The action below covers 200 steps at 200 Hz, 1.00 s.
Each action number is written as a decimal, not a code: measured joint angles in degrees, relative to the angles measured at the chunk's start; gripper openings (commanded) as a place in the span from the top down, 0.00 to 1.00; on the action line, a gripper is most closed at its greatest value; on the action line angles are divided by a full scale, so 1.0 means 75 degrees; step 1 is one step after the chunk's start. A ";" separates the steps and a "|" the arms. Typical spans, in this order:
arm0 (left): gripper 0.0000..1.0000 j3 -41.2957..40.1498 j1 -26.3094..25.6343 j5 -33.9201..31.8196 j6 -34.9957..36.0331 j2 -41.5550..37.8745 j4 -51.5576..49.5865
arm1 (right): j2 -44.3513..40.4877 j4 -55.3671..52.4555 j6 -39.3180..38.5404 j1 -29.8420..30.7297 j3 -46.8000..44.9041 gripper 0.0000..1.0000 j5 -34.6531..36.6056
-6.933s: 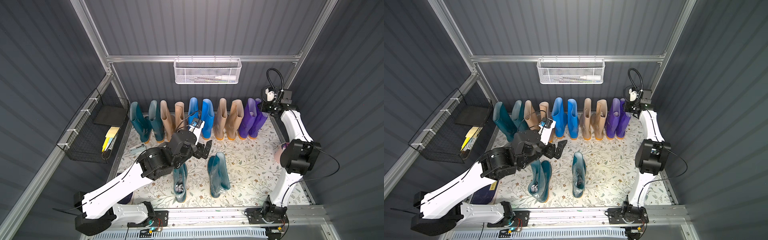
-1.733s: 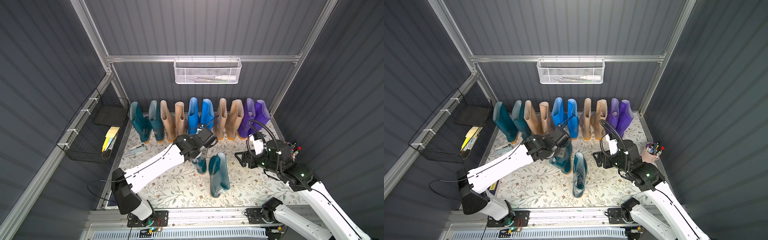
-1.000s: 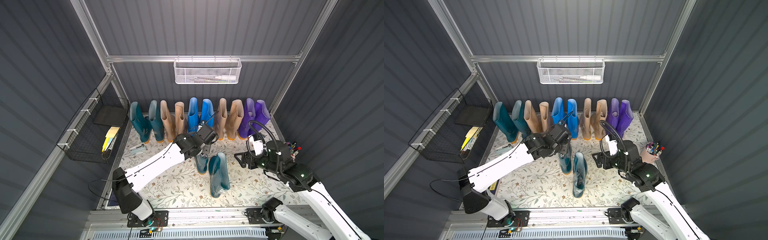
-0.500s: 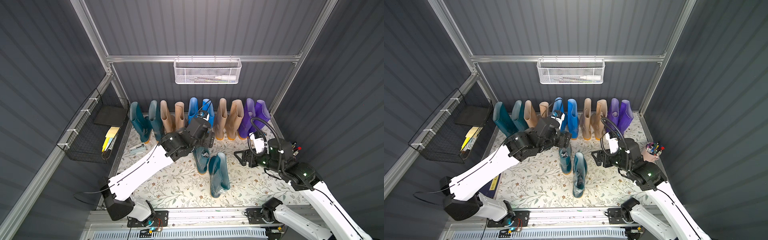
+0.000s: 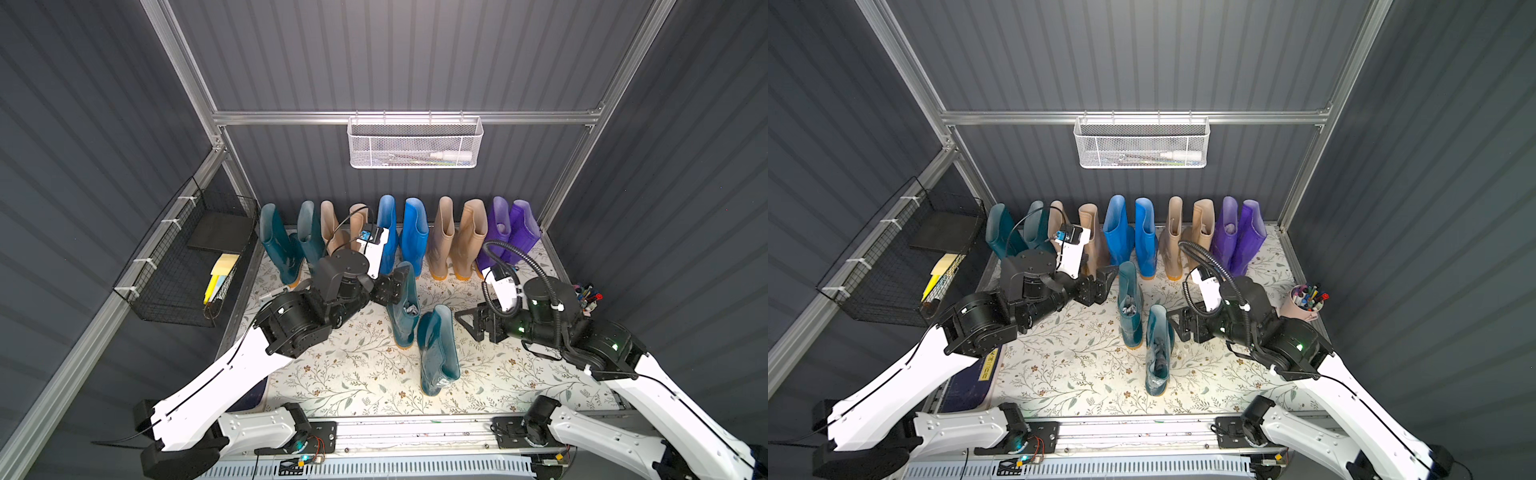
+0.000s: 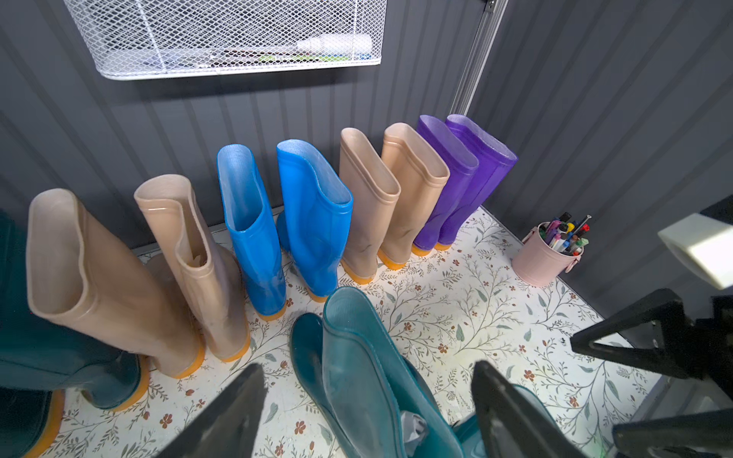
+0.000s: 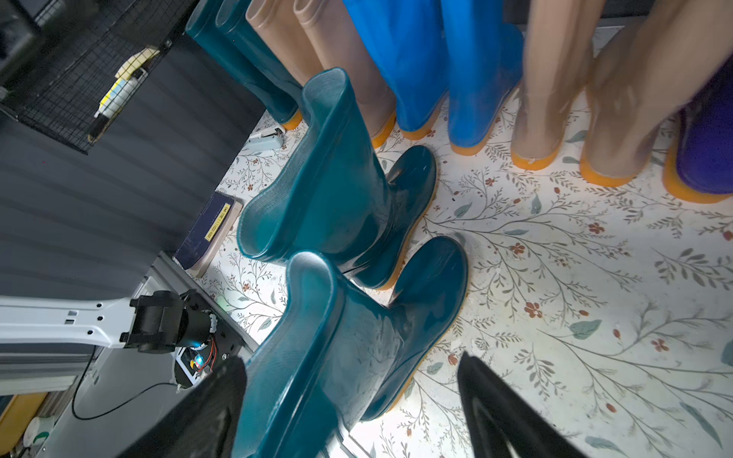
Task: Match and arrange rain boots in pairs
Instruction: Pick up the rain boot at the center of the board.
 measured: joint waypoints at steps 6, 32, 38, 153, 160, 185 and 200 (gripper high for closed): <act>0.15 -0.0140 0.0000 -0.0003 -0.0003 -0.0079 0.0055 | 0.0035 -0.0006 0.0020 0.0140 0.0006 0.14 0.0102; 0.15 -0.0726 0.0000 -0.0003 -0.0012 -0.0385 0.0111 | 0.0213 -0.0055 0.0163 0.0635 0.0000 0.14 0.0510; 0.15 -0.0816 0.0000 -0.0003 -0.0020 -0.0425 0.0114 | 0.0256 -0.0050 0.0198 0.0737 -0.0006 0.13 0.0586; 0.15 -0.1396 0.0000 -0.0111 -0.0388 -0.0871 0.0105 | 0.1177 -0.0090 0.0860 0.2261 -0.0047 0.17 0.2092; 0.15 -0.1396 0.0000 -0.0111 -0.0388 -0.0871 0.0102 | 0.1233 -0.0099 0.0892 0.2311 -0.0038 0.17 0.2157; 0.15 -0.1396 0.0000 -0.0114 -0.0391 -0.0871 0.0052 | 0.1443 -0.0137 0.1052 0.2562 0.0067 0.21 0.2451; 0.15 -0.1396 0.0000 -0.0114 -0.0391 -0.0871 0.0047 | 0.1562 -0.0187 0.1137 0.2696 0.0154 0.24 0.2608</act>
